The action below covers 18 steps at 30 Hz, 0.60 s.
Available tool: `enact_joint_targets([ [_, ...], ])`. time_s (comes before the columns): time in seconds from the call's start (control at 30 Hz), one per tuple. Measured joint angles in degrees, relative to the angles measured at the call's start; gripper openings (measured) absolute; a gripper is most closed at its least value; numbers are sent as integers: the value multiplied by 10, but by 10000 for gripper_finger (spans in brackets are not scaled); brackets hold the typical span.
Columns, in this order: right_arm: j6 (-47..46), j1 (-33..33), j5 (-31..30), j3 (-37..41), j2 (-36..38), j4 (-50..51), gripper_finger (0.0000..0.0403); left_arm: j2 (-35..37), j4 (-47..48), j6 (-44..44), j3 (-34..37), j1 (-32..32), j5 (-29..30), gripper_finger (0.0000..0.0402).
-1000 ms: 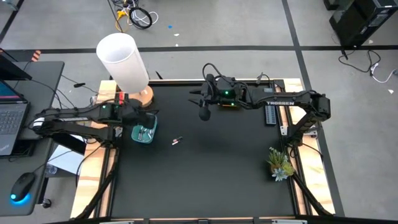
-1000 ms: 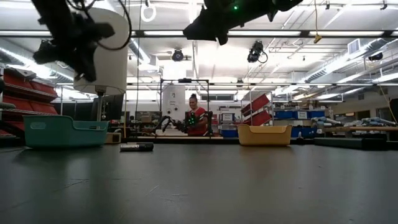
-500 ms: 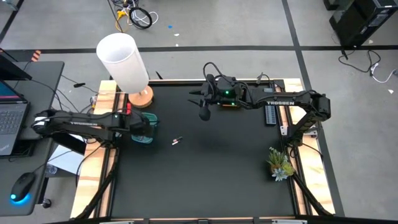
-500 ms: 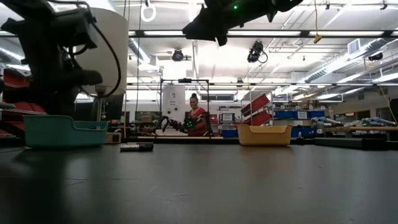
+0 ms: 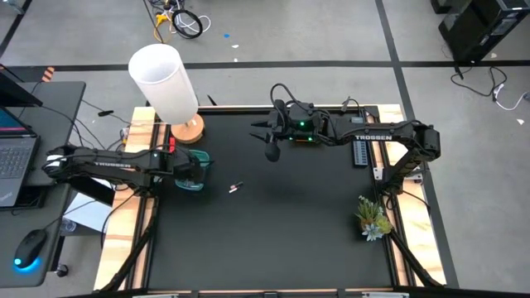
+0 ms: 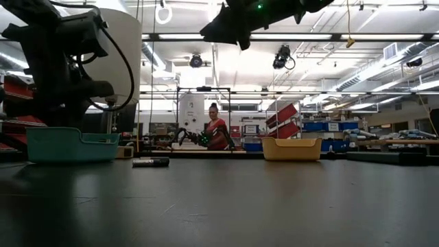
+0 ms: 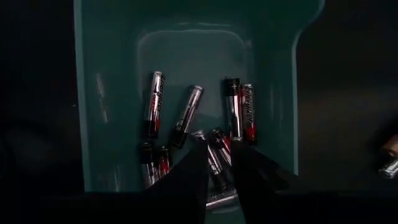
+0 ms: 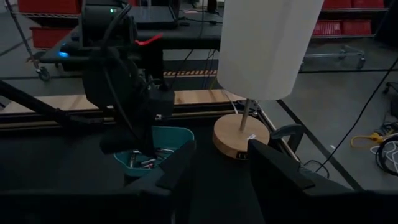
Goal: Sort batteries
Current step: Put the black battery into the yellow bin
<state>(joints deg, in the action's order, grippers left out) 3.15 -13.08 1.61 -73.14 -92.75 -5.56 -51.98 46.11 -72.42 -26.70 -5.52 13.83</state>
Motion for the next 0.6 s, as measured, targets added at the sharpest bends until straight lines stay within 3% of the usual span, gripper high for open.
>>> enact_joint_targets([
  [0.23,0,0,29,0,0,6,151,0,1,50,-33,0,27,84],
  [0.37,-1,0,59,0,0,18,150,0,-11,132,-64,0,39,85],
  [0.6,0,0,63,0,0,48,150,-19,-179,309,-77,0,-44,85],
])
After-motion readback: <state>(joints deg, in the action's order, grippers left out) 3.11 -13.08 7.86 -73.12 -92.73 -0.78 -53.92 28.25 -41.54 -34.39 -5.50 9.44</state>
